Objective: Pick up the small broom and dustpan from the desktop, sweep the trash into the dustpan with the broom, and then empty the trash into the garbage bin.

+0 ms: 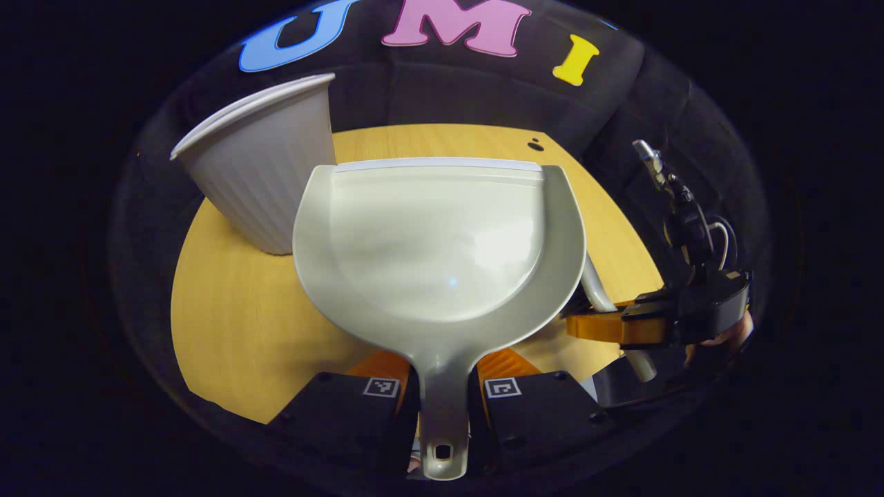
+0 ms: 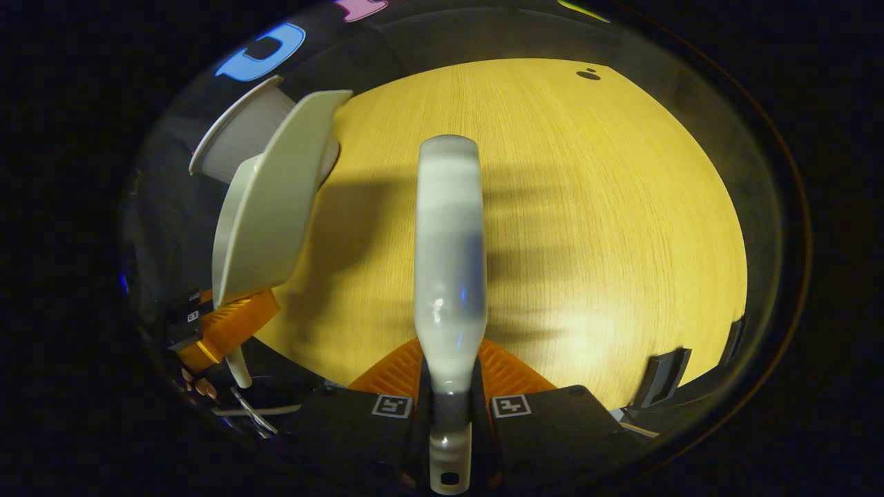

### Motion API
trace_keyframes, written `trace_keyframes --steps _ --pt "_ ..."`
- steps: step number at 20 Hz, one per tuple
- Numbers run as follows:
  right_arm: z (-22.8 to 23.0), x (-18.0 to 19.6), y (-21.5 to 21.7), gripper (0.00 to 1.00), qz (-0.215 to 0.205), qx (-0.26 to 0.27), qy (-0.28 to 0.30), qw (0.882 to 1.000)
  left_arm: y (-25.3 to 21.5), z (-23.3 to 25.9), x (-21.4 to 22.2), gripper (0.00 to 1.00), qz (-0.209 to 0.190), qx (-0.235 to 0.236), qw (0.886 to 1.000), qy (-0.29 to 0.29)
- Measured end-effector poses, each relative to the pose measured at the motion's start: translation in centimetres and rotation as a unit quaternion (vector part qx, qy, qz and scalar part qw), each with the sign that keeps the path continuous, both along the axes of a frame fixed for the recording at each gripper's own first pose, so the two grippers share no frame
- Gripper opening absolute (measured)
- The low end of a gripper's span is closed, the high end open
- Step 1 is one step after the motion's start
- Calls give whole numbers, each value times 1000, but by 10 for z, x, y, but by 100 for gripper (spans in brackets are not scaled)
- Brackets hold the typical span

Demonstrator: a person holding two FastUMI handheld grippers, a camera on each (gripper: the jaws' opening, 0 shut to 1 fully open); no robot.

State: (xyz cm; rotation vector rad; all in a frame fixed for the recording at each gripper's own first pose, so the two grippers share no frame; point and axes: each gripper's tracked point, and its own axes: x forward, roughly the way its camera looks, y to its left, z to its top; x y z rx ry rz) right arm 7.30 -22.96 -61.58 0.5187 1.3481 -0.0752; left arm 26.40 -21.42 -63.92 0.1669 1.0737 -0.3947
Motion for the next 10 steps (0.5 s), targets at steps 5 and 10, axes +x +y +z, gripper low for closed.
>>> trace_keyframes --steps 5,10 --pt "-33 -3 6 28 -17 8 42 999 14 -49 -10 29 62 3 993 96" --pt "-50 5 0 28 -15 6 64 998 19 -58 -8 29 91 31 988 120"
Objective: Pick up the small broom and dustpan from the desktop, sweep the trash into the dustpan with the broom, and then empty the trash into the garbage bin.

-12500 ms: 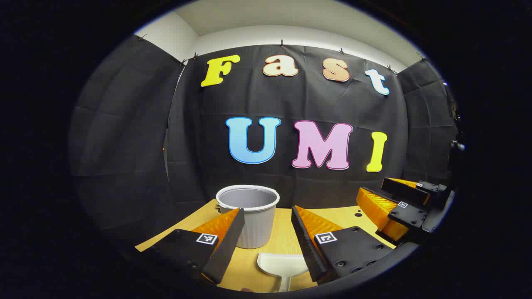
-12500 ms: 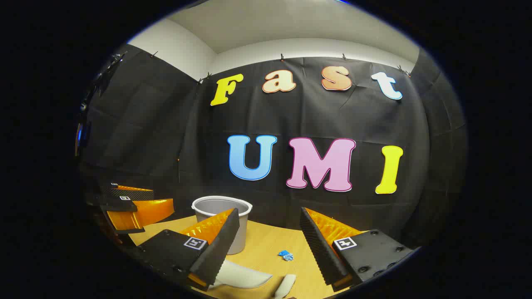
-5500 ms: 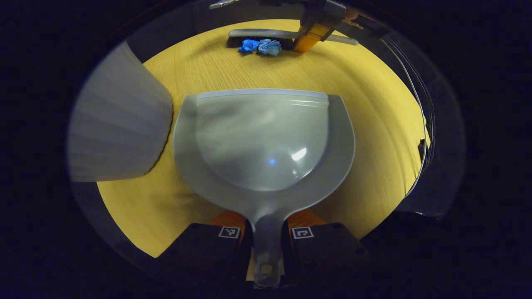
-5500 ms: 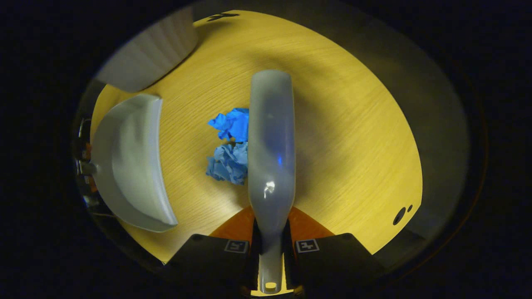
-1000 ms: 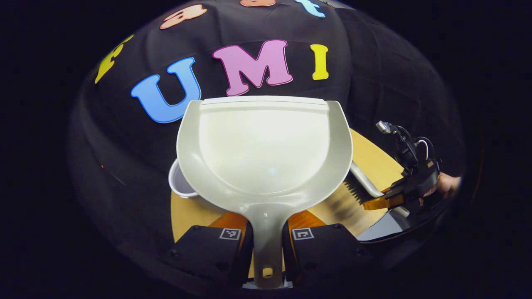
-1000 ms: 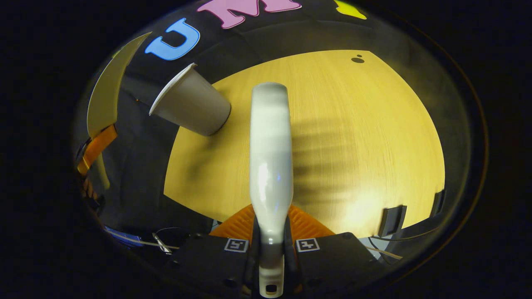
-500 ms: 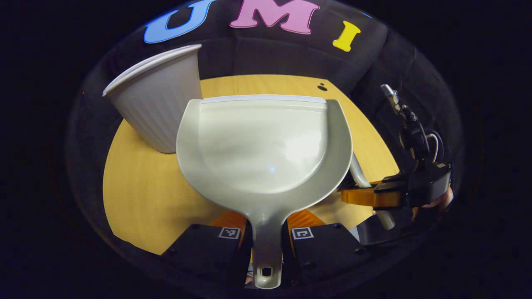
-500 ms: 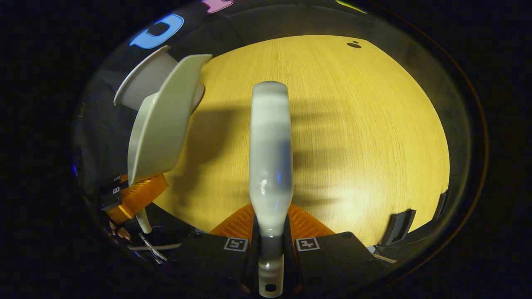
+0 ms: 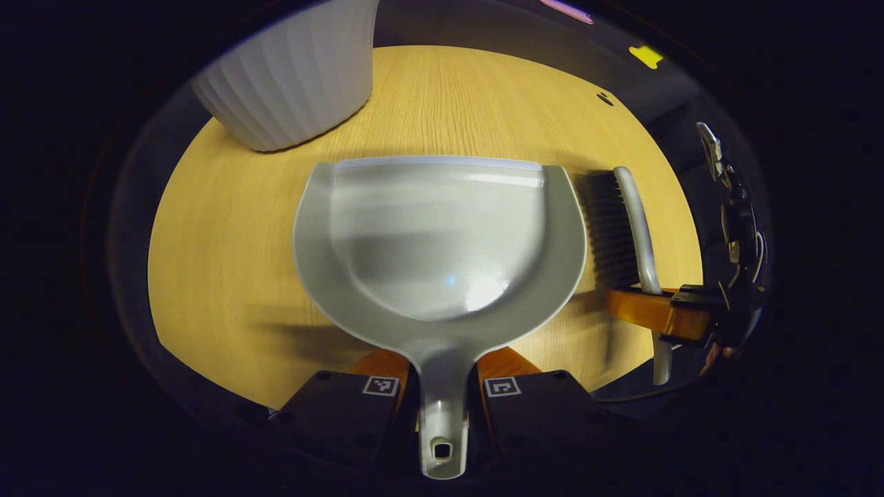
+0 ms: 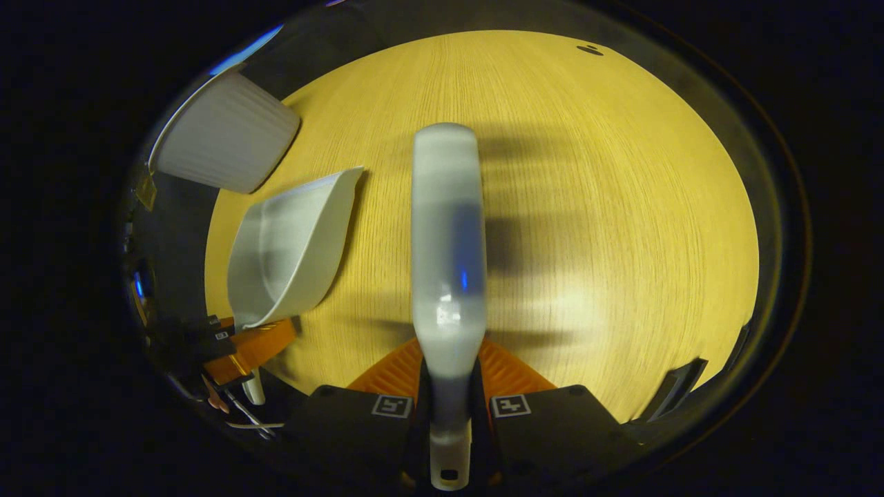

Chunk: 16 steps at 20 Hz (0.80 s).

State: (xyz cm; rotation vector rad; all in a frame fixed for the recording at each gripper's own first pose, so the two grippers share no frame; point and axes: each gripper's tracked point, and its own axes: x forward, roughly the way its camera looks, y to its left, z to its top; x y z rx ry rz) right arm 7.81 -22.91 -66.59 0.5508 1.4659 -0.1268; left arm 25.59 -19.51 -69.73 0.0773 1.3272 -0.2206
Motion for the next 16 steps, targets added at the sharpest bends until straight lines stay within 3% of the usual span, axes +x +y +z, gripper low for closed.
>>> trace_keyframes --steps 5,6,7,8,9,10,11,12,13,15,16 --pt "8 -3 7 29 -3 20 17 1000 -2 2 1 30 9 7 1000 9" --pt "9 -2 8 17 0 22 17 1000 -7 2 0 30 17 -10 1000 8" --pt "9 -1 7 17 -2 23 14 1000 -11 4 0 31 23 -22 999 9" --pt "10 -2 6 37 -7 25 14 1000 -14 4 0 34 25 -32 999 11" --pt "12 -1 5 36 -13 27 13 999 -15 8 -2 36 22 -33 999 10" --pt "18 2 5 53 -21 30 8 999 -13 6 -1 57 20 -27 999 7" --pt "25 5 5 48 -25 33 -2 999 -10 7 -1 65 18 -19 1000 0" --pt "34 9 4 63 -27 31 -14 999 -6 13 -2 68 19 -11 1000 -9" --pt "44 13 3 83 -26 29 -29 999 -4 19 -2 68 26 -10 999 -20" --pt "65 18 0 84 -22 16 -58 998 -1 37 -7 70 32 -14 999 -35" --pt "81 23 -2 79 -24 13 -77 997 -1 51 -9 81 29 -15 998 -48"
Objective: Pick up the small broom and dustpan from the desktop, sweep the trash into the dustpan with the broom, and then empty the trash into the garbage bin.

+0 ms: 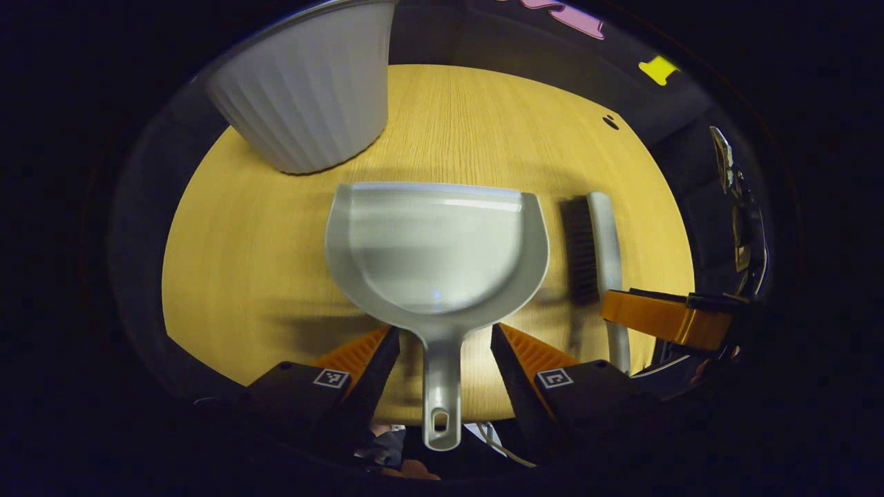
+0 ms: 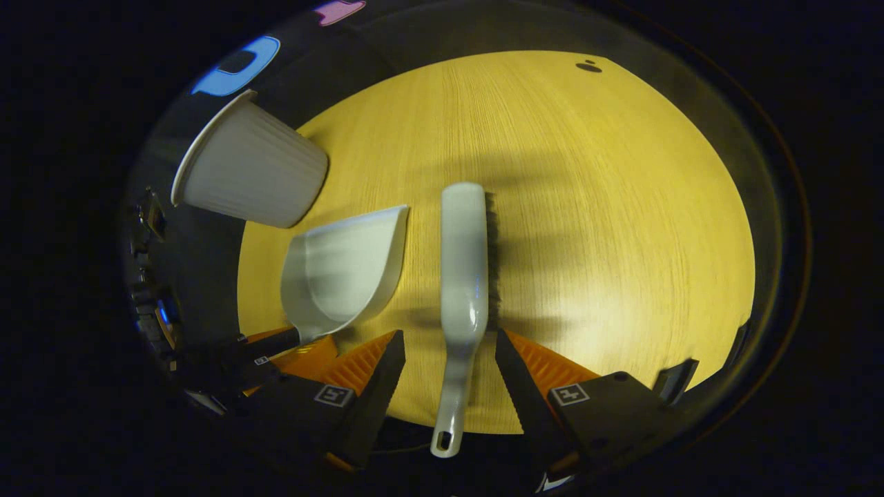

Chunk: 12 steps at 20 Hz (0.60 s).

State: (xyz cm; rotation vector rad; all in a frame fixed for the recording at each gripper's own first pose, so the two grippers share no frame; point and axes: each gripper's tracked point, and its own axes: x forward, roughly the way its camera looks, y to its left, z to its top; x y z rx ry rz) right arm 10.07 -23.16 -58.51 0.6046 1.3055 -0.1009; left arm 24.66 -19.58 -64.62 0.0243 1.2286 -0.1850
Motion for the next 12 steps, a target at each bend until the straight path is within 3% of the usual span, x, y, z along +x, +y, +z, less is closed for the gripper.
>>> trace_keyframes --steps 3,4,6,9,12 --pt "45 12 -10 87 -23 -13 -57 998 -1 39 1 81 -4 -10 999 -40" --pt "64 14 -12 99 -28 -20 -80 996 -3 50 3 81 -2 -24 998 -52" --pt "100 22 -20 99 -18 -50 -131 990 -2 74 6 81 8 -28 997 -78" --pt "150 45 -38 99 -6 -122 -225 967 -2 126 17 81 3 -31 985 -169" --pt "207 74 -47 99 -47 -161 -335 927 -5 178 17 81 -3 -56 964 -260"
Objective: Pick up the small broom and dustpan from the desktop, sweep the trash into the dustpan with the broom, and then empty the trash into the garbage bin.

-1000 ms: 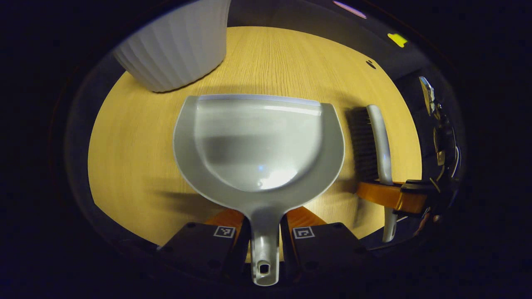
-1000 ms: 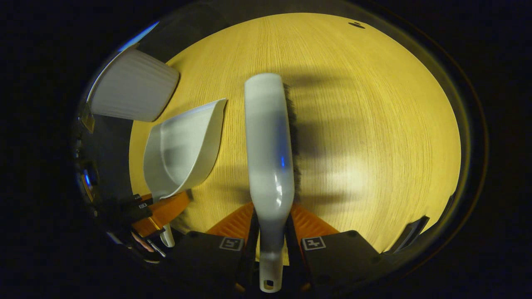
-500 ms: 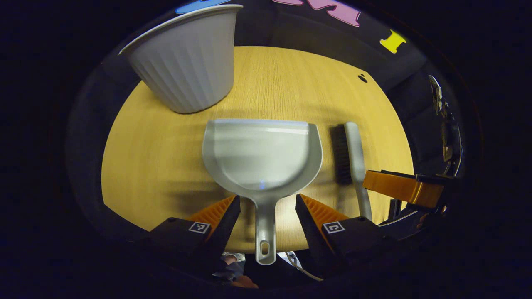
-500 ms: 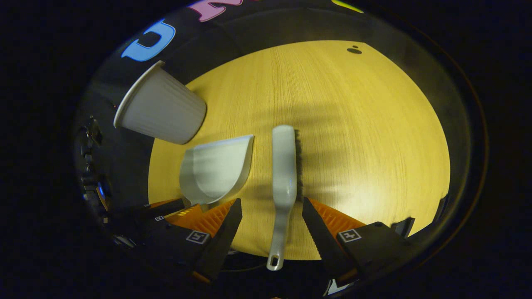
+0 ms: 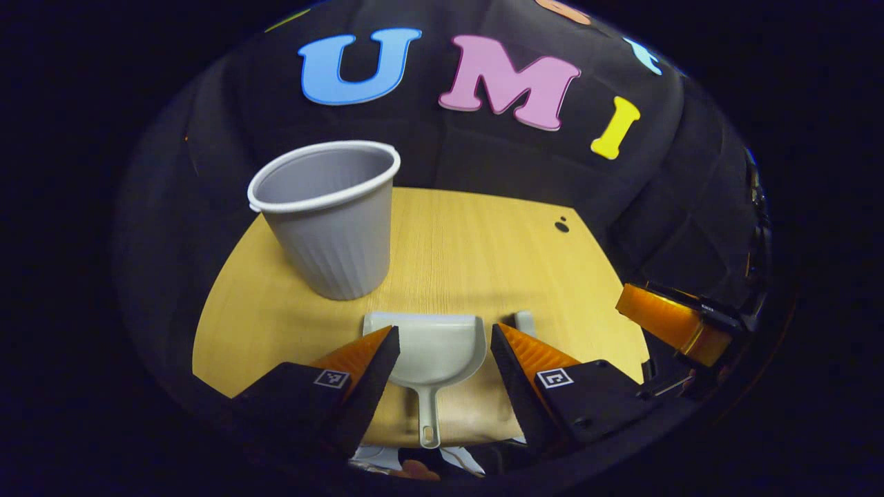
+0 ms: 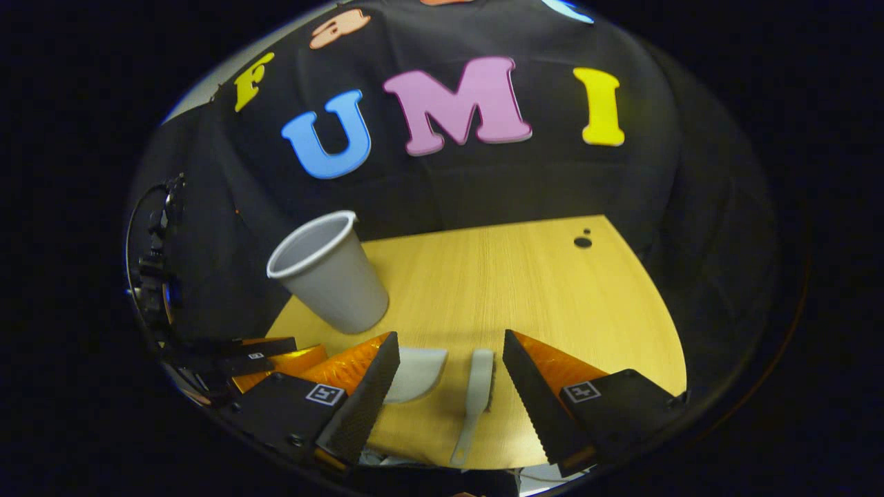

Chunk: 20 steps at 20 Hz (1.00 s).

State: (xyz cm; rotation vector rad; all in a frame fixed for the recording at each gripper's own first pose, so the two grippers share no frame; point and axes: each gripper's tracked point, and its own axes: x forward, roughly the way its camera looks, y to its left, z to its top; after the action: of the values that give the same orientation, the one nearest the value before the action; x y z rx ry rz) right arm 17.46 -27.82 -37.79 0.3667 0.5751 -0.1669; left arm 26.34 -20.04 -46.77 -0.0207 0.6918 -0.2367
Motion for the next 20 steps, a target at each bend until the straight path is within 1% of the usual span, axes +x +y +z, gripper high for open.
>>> trace_keyframes --steps 1,2,4,5,6,7,8,9,10,11,12,13,15,16,18,20 --pt "15 7 1 98 -4 -2 -34 999 -3 19 2 81 -1 -16 999 -34" --pt "17 12 2 97 -1 -1 -51 999 -6 43 4 81 -1 -36 997 -74" --pt "34 16 5 97 1 0 -68 998 -1 77 4 81 6 -60 988 -143" --pt "48 21 3 98 -3 -6 -93 996 6 98 0 81 16 -58 981 -186" --pt "66 26 2 98 -8 -16 -124 992 13 113 1 81 24 -50 970 -237" --pt "88 29 0 97 -14 -32 -159 987 24 133 -2 81 33 -43 954 -296" --pt "109 32 -3 97 -20 -54 -194 979 31 153 -4 80 37 -44 933 -355" --pt "128 35 -10 97 -29 -80 -224 971 31 155 -12 79 36 -42 924 -378" --pt "140 38 -17 97 -35 -101 -246 963 25 150 -8 78 33 -39 915 -401" --pt "149 37 -17 97 -38 -120 -266 956 22 146 -7 78 25 -33 913 -406" --pt "152 36 -14 97 -36 -127 -274 953 22 146 -10 78 18 -26 914 -405" --pt "154 32 -9 96 -32 -126 -276 952 24 144 -12 79 13 -23 915 -403" --pt "159 30 -5 96 -27 -128 -277 952 25 152 -16 78 9 -28 913 -407" --pt "160 30 -4 96 -28 -132 -278 951 25 156 -16 79 11 -32 912 -408" --pt "160 33 -6 96 -33 -141 -284 948 24 149 -13 78 16 -39 916 -400" --pt "160 33 -5 96 -36 -144 -284 947 25 145 -8 78 20 -49 921 -387"
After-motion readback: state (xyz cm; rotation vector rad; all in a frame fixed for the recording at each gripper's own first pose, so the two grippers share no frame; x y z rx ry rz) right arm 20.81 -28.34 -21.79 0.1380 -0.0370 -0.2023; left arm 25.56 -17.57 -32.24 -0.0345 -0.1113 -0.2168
